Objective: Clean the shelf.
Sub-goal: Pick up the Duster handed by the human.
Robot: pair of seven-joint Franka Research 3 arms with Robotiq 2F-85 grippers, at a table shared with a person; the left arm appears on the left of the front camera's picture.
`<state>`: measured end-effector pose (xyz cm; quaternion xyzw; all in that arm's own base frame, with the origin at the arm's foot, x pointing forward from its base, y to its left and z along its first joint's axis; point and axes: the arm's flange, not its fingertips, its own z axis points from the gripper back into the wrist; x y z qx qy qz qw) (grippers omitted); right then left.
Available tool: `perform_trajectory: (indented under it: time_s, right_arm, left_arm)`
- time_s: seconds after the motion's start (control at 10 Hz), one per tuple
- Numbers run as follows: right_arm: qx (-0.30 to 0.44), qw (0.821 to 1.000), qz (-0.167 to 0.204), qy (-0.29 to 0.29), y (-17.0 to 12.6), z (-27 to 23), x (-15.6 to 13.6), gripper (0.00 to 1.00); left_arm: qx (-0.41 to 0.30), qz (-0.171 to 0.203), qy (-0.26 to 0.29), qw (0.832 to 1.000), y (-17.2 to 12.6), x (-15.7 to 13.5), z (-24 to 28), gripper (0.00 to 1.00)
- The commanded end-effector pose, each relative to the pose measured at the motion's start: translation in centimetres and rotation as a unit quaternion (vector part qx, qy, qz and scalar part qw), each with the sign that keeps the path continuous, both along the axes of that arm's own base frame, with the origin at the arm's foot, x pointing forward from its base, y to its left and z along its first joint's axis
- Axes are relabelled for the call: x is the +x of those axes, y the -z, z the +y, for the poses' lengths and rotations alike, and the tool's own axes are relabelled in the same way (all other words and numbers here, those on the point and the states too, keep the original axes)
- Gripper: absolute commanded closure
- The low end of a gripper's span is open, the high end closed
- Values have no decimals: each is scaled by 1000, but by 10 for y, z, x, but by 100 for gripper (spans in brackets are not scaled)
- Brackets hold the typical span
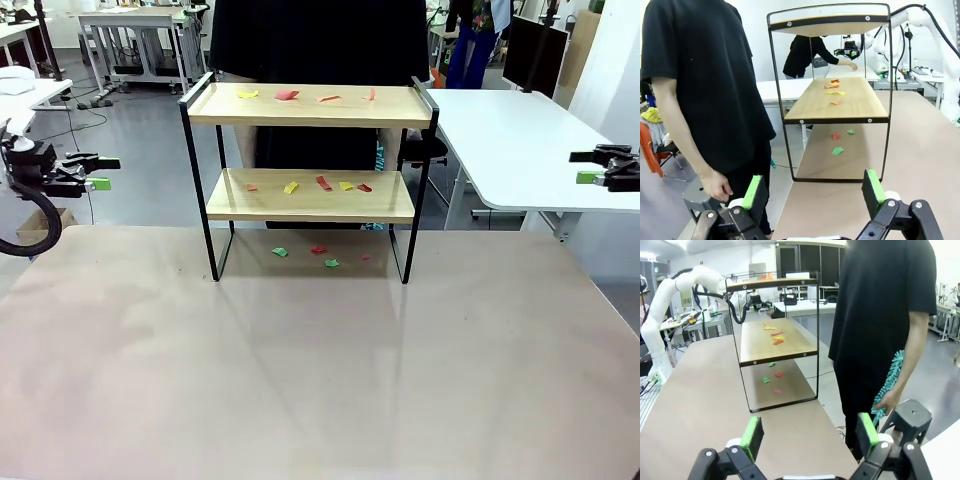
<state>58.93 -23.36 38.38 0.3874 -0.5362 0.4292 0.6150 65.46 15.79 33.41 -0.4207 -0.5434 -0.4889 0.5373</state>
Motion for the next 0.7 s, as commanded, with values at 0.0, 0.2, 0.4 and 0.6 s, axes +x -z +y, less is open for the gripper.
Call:
perform_trajectory:
  time_s: [0.0,0.2,0.4,0.6]
  right_arm:
    - [30,999,-28,-2,1,-2,4,0]
    - [39,999,-32,-1,1,-1,4,0]
    - [52,998,-34,-3,-6,0,1,0]
    - [50,998,-36,-1,-11,0,0,0]
  left_arm:
    - [-25,-18,-2,1000,-1,-10,1,0]
    - [-32,-16,-2,999,-4,-13,3,0]
    - [-42,-7,-4,999,-13,-15,8,0]
    - [-49,-5,-6,999,-19,-16,11,0]
